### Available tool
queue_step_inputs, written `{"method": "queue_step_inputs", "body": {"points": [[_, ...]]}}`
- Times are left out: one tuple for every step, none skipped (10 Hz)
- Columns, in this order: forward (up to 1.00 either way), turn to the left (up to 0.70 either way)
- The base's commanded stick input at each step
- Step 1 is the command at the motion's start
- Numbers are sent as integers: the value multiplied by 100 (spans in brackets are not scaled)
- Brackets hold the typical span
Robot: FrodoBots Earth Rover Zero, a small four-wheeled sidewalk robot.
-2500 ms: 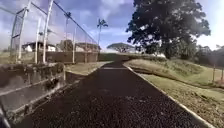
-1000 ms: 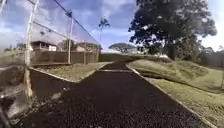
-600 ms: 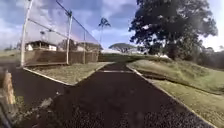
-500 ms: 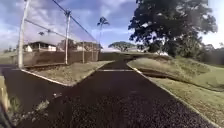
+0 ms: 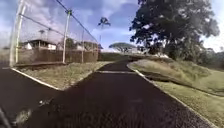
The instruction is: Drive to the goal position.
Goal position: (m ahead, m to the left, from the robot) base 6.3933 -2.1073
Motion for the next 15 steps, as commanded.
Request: {"method": "queue_step_inputs", "body": {"points": [[70, 0], [70, 0], [70, 0], [70, 0], [70, 0], [70, 0], [70, 0], [70, 0], [70, 0], [70, 0], [70, 0], [70, 0], [70, 0], [70, 0], [70, 0]]}}
